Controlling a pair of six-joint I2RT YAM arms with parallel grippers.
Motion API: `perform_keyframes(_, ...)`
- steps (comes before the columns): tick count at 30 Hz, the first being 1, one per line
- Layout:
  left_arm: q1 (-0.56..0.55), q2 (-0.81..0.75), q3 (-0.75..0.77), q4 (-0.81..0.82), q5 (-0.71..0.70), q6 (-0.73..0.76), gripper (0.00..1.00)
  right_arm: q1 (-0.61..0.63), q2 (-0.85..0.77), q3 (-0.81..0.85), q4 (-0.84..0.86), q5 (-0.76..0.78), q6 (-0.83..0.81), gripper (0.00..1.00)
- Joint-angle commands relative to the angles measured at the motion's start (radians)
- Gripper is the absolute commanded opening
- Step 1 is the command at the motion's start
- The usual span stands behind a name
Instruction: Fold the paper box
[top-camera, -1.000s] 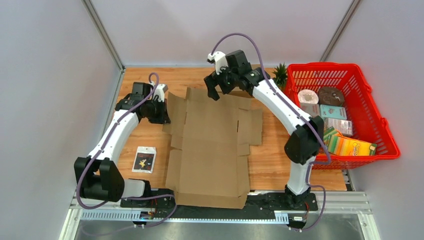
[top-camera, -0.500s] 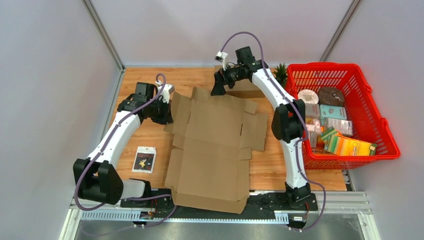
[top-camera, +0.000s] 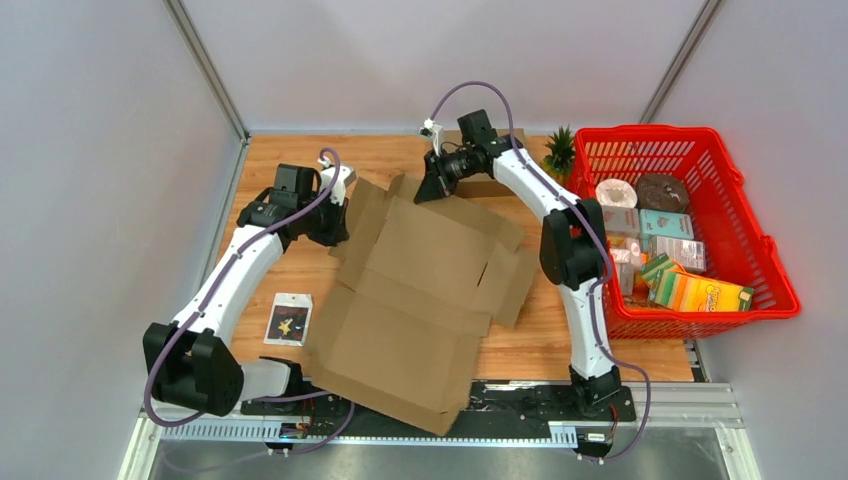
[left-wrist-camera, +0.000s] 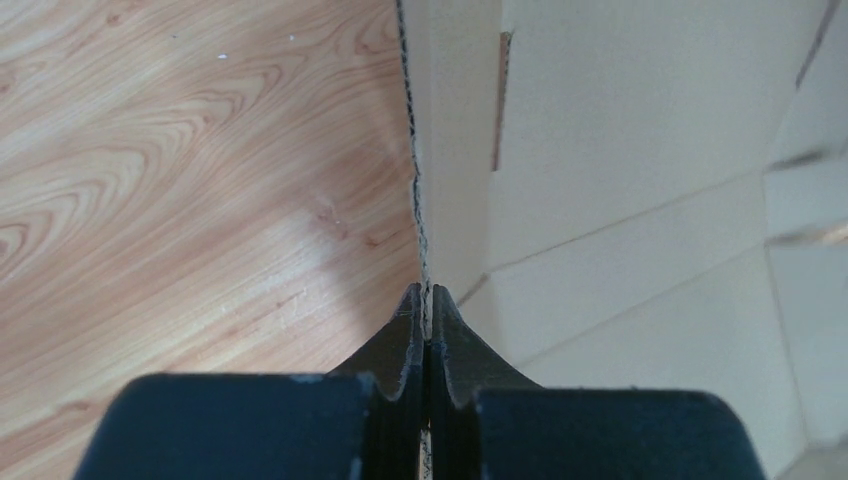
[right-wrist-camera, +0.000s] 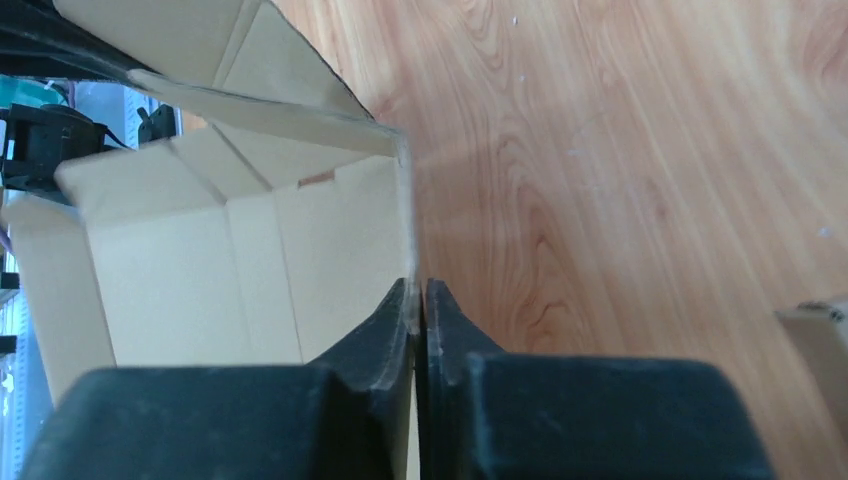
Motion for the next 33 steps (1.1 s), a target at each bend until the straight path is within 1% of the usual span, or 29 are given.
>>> perform_keyframes(1, -0.003, -0.025, 0.057, 0.038, -0.067, -0.021, 0.06, -0.015, -0.165, -0.126, 0.075, 0.045, 0.07, 0.05)
perform_keyframes(2, -0.002, -0.04, 0.06, 0.042, -0.074, -0.036, 0.11, -0.024, -0.227, -0.162, 0.102, 0.063, 0.101, 0.02)
perform_keyframes(3, -0.003, -0.055, 0.054, 0.054, -0.068, -0.055, 0.2, -0.027, -0.255, -0.193, 0.124, 0.118, 0.167, 0.0)
perform_keyframes(4, -0.003, -0.069, 0.046, 0.07, -0.058, -0.099, 0.25, -0.03, -0.281, -0.247, 0.133, 0.142, 0.184, 0.0)
perform_keyframes(5, -0.003, -0.104, 0.031, 0.097, -0.053, -0.13, 0.3, -0.03, -0.332, -0.261, 0.127, 0.165, 0.193, 0.0)
perform_keyframes(6, -0.003, -0.121, 0.025, 0.105, -0.074, -0.165, 0.37, -0.03, -0.355, -0.279, 0.12, 0.215, 0.216, 0.0)
perform_keyframes(7, -0.003, -0.138, 0.022, 0.105, -0.096, -0.237, 0.4, -0.03, -0.382, -0.317, 0.112, 0.235, 0.225, 0.0)
perform_keyframes(9, -0.003, -0.192, 0.003, 0.113, -0.143, -0.315, 0.44, -0.03, -0.46, -0.374, 0.118, 0.277, 0.248, 0.0)
perform_keyframes(10, -0.003, -0.209, -0.004, 0.12, -0.121, -0.363, 0.45, -0.03, -0.485, -0.402, 0.139, 0.294, 0.285, 0.0)
perform_keyframes(11, -0.005, -0.233, -0.021, 0.178, -0.078, -0.385, 0.46, -0.029, -0.507, -0.466, 0.152, 0.304, 0.298, 0.0)
perform_keyframes(12, -0.008, -0.241, -0.03, 0.221, 0.023, -0.406, 0.48, -0.029, -0.552, -0.492, 0.165, 0.318, 0.31, 0.0)
perform_keyframes(13, -0.017, -0.241, -0.033, 0.267, 0.062, -0.437, 0.48, -0.027, -0.574, -0.523, 0.197, 0.324, 0.336, 0.0)
perform_keyframes(14, -0.06, -0.215, -0.014, 0.337, 0.082, -0.443, 0.46, -0.029, -0.597, -0.549, 0.211, 0.323, 0.341, 0.0)
perform_keyframes(15, -0.086, -0.189, 0.015, 0.347, 0.067, -0.443, 0.4, -0.029, -0.619, -0.602, 0.231, 0.311, 0.345, 0.0)
perform_keyframes(16, -0.116, -0.157, 0.052, 0.347, 0.058, -0.437, 0.37, -0.026, -0.663, -0.626, 0.271, 0.309, 0.35, 0.0)
perform_keyframes(17, -0.155, -0.075, 0.142, 0.334, 0.054, -0.437, 0.35, -0.021, -0.676, -0.64, 0.274, 0.311, 0.338, 0.0)
perform_keyframes(18, -0.172, -0.033, 0.192, 0.318, 0.019, -0.443, 0.26, -0.016, -0.683, -0.649, 0.271, 0.308, 0.321, 0.0)
perform_keyframes(19, -0.181, 0.008, 0.239, 0.274, -0.016, -0.47, 0.21, -0.01, -0.688, -0.646, 0.239, 0.323, 0.306, 0.0)
perform_keyframes(20, -0.187, 0.088, 0.329, 0.252, -0.045, -0.48, 0.18, -0.001, -0.688, -0.637, 0.219, 0.344, 0.284, 0.0)
perform_keyframes(21, -0.206, 0.125, 0.368, 0.239, -0.088, -0.481, 0.14, 0.001, -0.683, -0.62, 0.201, 0.37, 0.278, 0.0)
perform_keyframes(23, -0.235, 0.22, 0.469, 0.199, -0.116, -0.457, 0.12, 0.001, -0.685, -0.617, 0.185, 0.378, 0.275, 0.0)
perform_keyframes(26, -0.302, 0.326, 0.568, 0.139, -0.163, -0.437, 0.05, 0.002, -0.699, -0.624, 0.201, 0.389, 0.284, 0.0)
perform_keyframes(27, -0.316, 0.342, 0.58, 0.131, -0.18, -0.434, 0.01, 0.002, -0.7, -0.626, 0.205, 0.386, 0.285, 0.0)
perform_keyframes(31, -0.412, 0.348, 0.55, 0.172, -0.202, -0.446, 0.0, 0.002, -0.705, -0.621, 0.204, 0.403, 0.29, 0.0)
perform_keyframes(33, -0.436, 0.336, 0.499, 0.214, -0.168, -0.481, 0.0, 0.002, -0.705, -0.612, 0.204, 0.392, 0.299, 0.0)
